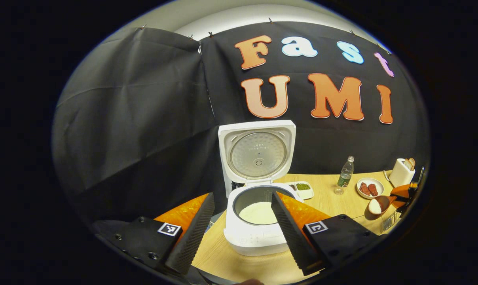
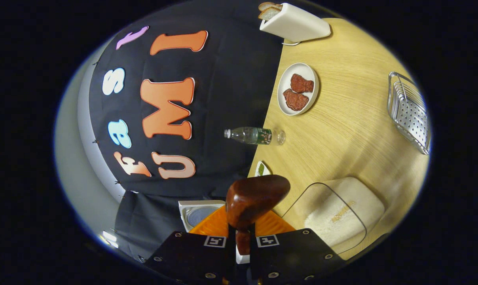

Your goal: Close the left gripper, press the button to open the rice cooker; take a wooden spoon from the chopstick holder with the right hand, scoop a spoonful of rice and pour it into the rice cooker, then put the wooden spoon back into the chopstick holder.

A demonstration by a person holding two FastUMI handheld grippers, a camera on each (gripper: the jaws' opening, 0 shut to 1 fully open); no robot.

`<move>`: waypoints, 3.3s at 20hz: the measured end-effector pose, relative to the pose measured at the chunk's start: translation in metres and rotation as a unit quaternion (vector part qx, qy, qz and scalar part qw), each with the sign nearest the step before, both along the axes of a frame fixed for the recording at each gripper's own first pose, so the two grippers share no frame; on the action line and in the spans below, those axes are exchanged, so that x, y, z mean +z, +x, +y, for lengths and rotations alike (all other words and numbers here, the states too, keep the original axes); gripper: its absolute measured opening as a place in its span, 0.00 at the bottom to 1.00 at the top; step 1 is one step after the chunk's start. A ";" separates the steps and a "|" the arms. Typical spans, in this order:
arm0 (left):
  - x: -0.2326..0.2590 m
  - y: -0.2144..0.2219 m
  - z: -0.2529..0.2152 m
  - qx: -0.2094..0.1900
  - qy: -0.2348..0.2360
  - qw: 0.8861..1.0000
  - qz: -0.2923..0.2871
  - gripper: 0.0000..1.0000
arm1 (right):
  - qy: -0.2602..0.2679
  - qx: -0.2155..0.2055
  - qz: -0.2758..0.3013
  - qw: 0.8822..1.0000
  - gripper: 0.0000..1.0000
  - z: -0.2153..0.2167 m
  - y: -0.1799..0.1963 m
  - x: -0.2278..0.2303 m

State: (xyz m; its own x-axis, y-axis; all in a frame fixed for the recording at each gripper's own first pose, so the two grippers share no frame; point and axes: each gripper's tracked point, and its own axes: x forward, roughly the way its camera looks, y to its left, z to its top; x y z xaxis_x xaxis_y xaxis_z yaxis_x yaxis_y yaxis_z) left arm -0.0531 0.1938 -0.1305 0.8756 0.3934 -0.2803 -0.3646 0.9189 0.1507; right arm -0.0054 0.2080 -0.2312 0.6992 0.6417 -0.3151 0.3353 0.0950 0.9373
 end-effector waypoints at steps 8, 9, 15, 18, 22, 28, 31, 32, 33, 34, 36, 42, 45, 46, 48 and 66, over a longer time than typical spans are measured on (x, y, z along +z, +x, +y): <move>0.004 -0.017 0.026 0.028 -0.010 0.999 -0.015 0.98 | 0.089 0.027 -0.009 0.996 0.13 0.062 0.025 0.060; 0.004 -0.020 0.031 0.032 -0.011 0.999 -0.018 0.98 | 0.096 0.032 -0.009 0.995 0.13 0.074 0.030 0.069; -0.002 -0.046 0.069 0.073 -0.019 0.997 -0.022 0.98 | 0.078 0.058 -0.022 0.995 0.13 0.141 0.056 0.097; -0.009 -0.062 0.095 0.099 -0.010 0.995 -0.019 0.98 | 0.068 0.074 -0.036 0.994 0.14 0.173 0.066 0.110; -0.015 -0.079 0.125 0.115 -0.008 0.993 -0.011 0.98 | 0.017 0.087 -0.052 0.995 0.13 0.218 0.075 0.110; -0.034 -0.092 0.160 0.129 -0.022 0.991 0.010 0.95 | -0.127 0.134 -0.099 0.978 0.14 0.268 0.079 0.096; -0.042 -0.091 0.168 0.128 -0.033 0.991 0.018 0.98 | -0.215 0.153 -0.149 0.953 0.14 0.279 0.084 0.097; -0.045 -0.092 0.169 0.126 -0.036 0.991 0.021 0.98 | -0.240 0.160 -0.167 0.943 0.13 0.284 0.085 0.098; -0.047 -0.091 0.170 0.125 -0.038 0.991 0.024 0.98 | -0.269 0.163 -0.184 0.931 0.13 0.285 0.086 0.100; -0.050 -0.092 0.171 0.124 -0.040 0.991 0.027 0.98 | -0.292 0.162 -0.202 0.921 0.13 0.286 0.089 0.104; -0.053 -0.090 0.174 0.120 -0.041 0.991 0.030 0.99 | -0.328 0.167 -0.232 0.900 0.14 0.296 0.088 0.108; -0.061 -0.093 0.185 0.118 -0.046 0.991 0.038 0.99 | -0.381 0.171 -0.276 0.866 0.13 0.310 0.088 0.121; -0.062 -0.092 0.190 0.123 -0.049 0.990 0.040 0.98 | -0.402 0.171 -0.292 0.851 0.13 0.314 0.089 0.125; -0.064 -0.091 0.191 0.125 -0.052 0.990 0.040 0.99 | -0.408 0.173 -0.300 0.845 0.14 0.316 0.089 0.127; -0.067 -0.091 0.193 0.125 -0.058 0.989 0.042 0.99 | -0.417 0.175 -0.316 0.834 0.14 0.317 0.089 0.133; -0.078 -0.087 0.198 0.123 -0.064 0.989 0.056 0.99 | -0.489 0.173 -0.532 0.669 0.13 0.355 0.081 0.213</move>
State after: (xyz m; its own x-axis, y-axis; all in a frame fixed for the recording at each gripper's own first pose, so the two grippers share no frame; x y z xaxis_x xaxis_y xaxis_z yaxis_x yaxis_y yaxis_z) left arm -0.1401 0.3921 -0.2085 0.7179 0.5456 -0.4323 -0.5673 0.8185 0.0910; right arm 0.0760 0.5631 -0.0178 0.7239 0.6745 -0.1448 -0.6740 0.7363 0.0601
